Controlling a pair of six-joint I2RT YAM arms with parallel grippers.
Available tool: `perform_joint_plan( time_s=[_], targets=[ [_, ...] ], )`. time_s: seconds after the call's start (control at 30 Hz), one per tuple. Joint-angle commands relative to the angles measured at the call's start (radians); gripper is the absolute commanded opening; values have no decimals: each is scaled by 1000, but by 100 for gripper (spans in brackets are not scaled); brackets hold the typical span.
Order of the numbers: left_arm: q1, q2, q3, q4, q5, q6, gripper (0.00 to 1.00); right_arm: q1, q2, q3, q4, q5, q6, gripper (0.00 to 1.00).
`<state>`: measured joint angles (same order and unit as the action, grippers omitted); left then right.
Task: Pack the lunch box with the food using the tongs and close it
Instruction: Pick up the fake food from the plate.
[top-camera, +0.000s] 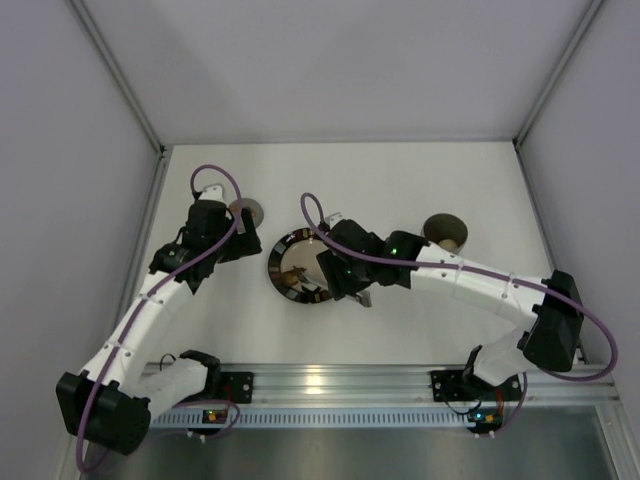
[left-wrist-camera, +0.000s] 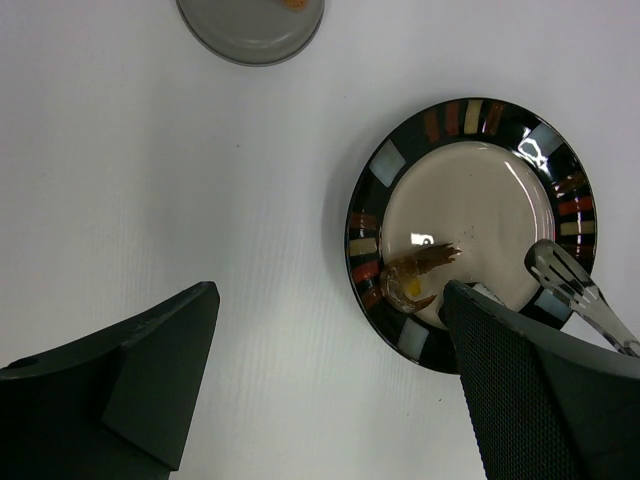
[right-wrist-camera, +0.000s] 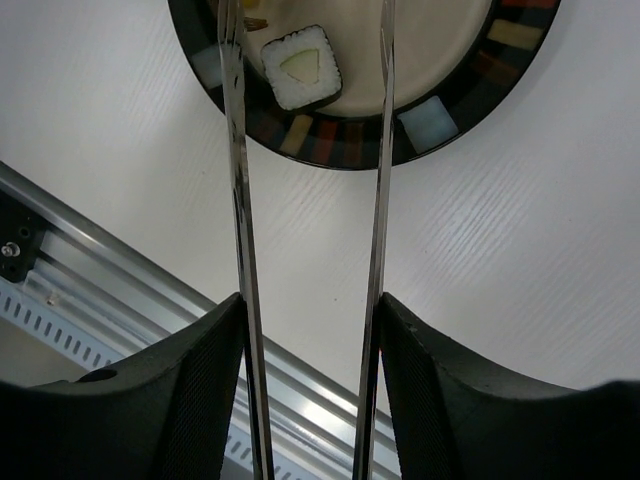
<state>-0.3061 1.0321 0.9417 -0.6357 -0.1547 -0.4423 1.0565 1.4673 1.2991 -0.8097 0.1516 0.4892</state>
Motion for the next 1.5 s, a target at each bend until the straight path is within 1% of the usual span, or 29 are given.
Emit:
perform_joint_plan(
  time_s=[0.0, 0.27, 0.57, 0.73, 0.77, 0.8, 0.83, 0.87, 0.9, 0.97, 1.17, 1.37, 1.47],
  targets=[
    [5, 0, -1, 41, -17, 16, 99, 25, 7, -3, 86, -23, -5, 54],
    [5, 2, -3, 42, -9, 14, 99, 30, 14, -47, 92, -32, 5, 55],
    [5, 2, -3, 39, -11, 14, 99, 34, 30, -64, 96, -34, 3, 52],
    [5, 2, -3, 41, -11, 16, 99, 34, 33, -67, 98, -35, 5, 42],
    [5, 2, -3, 39, -13, 14, 99, 34, 33, -66, 98, -32, 3, 38],
    [5, 0, -3, 41, -13, 14, 99, 34, 31, -64, 87, -26, 5, 32],
    [5, 2, -3, 41, -11, 14, 99, 34, 27, -61, 83, -12, 3, 28],
    [5, -1, -3, 41, -14, 14, 99, 34, 22, -58, 77, -3, 5, 21],
    [5, -1, -3, 41, -14, 14, 99, 34, 18, -54, 69, 9, 5, 19],
    [5, -1, -3, 41, -13, 16, 99, 33, -10, -38, 44, 51, 6, 17],
    [5, -3, -3, 41, -9, 14, 99, -1, -122, 20, -55, 184, 14, 16],
    [5, -3, -3, 42, -2, 14, 99, -104, -297, 22, -140, 278, 32, 16],
    [5, -3, -3, 44, 1, 14, 99, -159, -383, 32, -210, 339, 46, 17]
  ],
)
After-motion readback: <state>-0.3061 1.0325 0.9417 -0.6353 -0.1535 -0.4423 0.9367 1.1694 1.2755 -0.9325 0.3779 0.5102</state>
